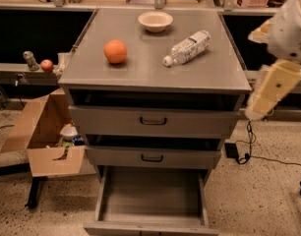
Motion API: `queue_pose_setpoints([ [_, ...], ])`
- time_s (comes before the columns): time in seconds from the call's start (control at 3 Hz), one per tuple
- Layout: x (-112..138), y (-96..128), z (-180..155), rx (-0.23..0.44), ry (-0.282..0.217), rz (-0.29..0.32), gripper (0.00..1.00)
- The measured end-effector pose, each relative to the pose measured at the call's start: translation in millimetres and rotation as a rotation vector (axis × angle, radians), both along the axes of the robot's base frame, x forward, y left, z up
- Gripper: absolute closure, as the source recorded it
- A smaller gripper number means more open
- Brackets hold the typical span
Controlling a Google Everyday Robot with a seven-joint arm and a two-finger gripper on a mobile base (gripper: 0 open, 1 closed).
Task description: Place orange into bottom drawer
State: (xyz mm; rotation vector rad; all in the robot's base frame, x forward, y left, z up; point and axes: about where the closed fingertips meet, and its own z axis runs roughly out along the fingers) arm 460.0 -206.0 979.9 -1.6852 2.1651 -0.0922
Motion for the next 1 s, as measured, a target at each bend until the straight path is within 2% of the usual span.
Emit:
queue_pose_setpoints([
  [0.33,41,18,-7,0.063,-0.048,0.021,0.00],
  [0.67,100,45,-24,0.202,-0.078,0.033,0.00],
  [1.0,100,45,-24,0.202,-0.078,0.033,0.00],
])
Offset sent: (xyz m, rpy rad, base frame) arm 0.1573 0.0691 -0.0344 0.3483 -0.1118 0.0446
